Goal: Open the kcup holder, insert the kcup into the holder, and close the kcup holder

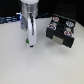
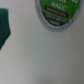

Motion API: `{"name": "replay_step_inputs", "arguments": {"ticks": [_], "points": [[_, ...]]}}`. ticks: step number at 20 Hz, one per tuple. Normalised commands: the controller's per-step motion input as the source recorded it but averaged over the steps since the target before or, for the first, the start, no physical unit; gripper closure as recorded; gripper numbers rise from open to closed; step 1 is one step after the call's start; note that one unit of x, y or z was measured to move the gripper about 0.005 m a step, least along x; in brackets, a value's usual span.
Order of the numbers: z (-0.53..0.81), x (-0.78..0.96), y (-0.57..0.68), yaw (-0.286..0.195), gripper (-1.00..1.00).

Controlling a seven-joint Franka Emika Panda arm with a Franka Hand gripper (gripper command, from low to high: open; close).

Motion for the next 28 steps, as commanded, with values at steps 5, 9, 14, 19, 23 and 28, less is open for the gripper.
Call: {"name": "replay_step_inputs", "arguments": {"ticks": [5, 9, 14, 19, 23, 28], "points": [[-0.17, -0.03, -0.1, -0.113, -1.0], [0.0, -0.19, 0.13, 0.0, -1.0], [0.02, -0.52, 0.06, -0.027, -1.0], [-0.07, -0.4, 0.0, -0.053, -1.0], [-0.23, -0.04, -0.15, -0.164, -1.0], [-0.19, 0.21, -0.14, -0.209, -1.0]]}}
